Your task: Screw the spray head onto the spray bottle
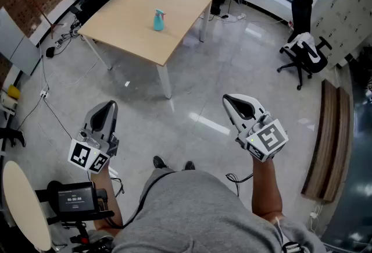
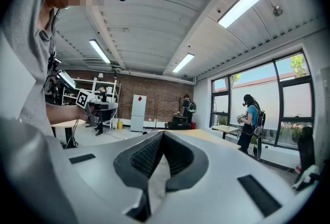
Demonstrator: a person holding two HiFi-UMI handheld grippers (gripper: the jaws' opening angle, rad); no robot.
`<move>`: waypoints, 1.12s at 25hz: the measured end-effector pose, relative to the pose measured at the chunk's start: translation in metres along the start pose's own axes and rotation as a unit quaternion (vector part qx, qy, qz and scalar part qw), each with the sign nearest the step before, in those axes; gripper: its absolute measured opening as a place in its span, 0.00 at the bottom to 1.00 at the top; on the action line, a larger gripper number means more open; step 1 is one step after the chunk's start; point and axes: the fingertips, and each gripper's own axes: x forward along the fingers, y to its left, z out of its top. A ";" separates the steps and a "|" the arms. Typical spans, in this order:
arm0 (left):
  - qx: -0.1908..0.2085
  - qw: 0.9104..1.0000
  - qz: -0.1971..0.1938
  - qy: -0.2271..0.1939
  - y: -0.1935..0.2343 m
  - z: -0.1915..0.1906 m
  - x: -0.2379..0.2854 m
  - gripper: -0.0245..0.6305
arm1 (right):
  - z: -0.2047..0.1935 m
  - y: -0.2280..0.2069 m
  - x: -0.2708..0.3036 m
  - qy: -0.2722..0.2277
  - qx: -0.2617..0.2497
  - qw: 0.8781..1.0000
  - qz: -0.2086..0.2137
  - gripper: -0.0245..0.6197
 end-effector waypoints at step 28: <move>-0.007 1.000 -0.005 0.010 0.043 -0.014 -0.005 0.04 | -0.007 0.011 0.040 0.000 0.015 1.000 -0.005 0.05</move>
